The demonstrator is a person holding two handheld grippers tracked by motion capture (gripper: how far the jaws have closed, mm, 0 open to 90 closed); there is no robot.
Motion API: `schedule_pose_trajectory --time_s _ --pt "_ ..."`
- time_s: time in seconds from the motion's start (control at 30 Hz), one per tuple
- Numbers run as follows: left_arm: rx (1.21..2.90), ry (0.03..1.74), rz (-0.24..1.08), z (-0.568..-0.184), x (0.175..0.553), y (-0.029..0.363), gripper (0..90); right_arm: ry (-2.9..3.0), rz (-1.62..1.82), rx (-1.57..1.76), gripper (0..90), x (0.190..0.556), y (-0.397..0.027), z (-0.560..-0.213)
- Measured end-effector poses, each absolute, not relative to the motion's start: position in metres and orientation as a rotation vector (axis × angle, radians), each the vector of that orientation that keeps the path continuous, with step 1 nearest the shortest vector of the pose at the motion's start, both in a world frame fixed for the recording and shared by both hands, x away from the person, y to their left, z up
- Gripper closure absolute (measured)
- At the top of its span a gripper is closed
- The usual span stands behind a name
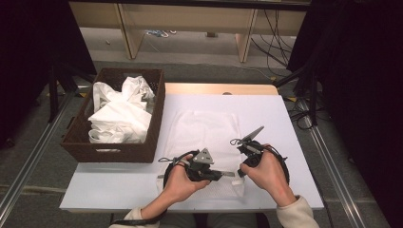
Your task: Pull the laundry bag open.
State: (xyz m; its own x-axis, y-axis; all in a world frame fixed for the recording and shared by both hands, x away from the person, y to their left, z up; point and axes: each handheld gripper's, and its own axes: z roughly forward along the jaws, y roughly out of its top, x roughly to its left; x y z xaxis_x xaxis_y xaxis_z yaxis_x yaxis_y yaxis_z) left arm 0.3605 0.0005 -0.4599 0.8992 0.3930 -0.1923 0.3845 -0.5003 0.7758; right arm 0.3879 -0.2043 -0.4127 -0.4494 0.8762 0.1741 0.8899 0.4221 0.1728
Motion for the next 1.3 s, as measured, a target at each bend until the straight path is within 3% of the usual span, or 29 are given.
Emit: schedule_pose_trajectory --time_s 1.3 --pt "2.153 0.579 0.015 -0.459 0.36 0.011 86.1 -2.601 -0.362 -1.623 87.1 0.388 -0.205 -0.412"
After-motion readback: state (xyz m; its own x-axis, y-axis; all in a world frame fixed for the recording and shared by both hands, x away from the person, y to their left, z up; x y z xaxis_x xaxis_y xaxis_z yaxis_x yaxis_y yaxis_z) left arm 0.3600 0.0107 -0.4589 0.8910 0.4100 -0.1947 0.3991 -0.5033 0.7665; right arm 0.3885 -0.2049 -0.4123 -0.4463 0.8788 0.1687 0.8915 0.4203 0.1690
